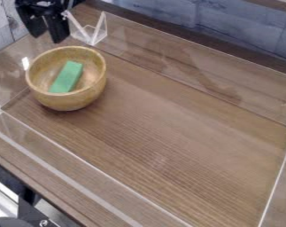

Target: Put green object into wooden bowl

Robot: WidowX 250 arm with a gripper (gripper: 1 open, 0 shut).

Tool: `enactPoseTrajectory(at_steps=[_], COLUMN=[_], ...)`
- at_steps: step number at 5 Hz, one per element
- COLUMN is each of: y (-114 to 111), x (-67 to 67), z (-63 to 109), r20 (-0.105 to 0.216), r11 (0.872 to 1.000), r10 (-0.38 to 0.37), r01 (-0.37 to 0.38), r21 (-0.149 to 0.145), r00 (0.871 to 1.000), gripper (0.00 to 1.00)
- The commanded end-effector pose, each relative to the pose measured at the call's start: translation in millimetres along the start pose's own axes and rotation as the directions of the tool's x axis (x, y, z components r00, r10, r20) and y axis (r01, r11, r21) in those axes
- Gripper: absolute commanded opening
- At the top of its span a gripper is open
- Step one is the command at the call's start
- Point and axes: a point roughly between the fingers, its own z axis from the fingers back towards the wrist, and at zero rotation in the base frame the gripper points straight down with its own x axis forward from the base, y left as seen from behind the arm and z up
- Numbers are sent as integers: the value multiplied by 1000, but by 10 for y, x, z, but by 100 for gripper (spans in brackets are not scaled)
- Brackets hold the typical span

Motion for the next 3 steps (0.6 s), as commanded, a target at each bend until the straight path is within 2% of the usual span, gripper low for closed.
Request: enactPoseTrajectory(at_steps=[1,3], y=[-95,-217], x=[106,97], z=[190,18], r20=[46,39], r11=[999,998], r10=[-9,57], r01=[8,-59], r21=[32,35], r00=[999,998], gripper=[100,100])
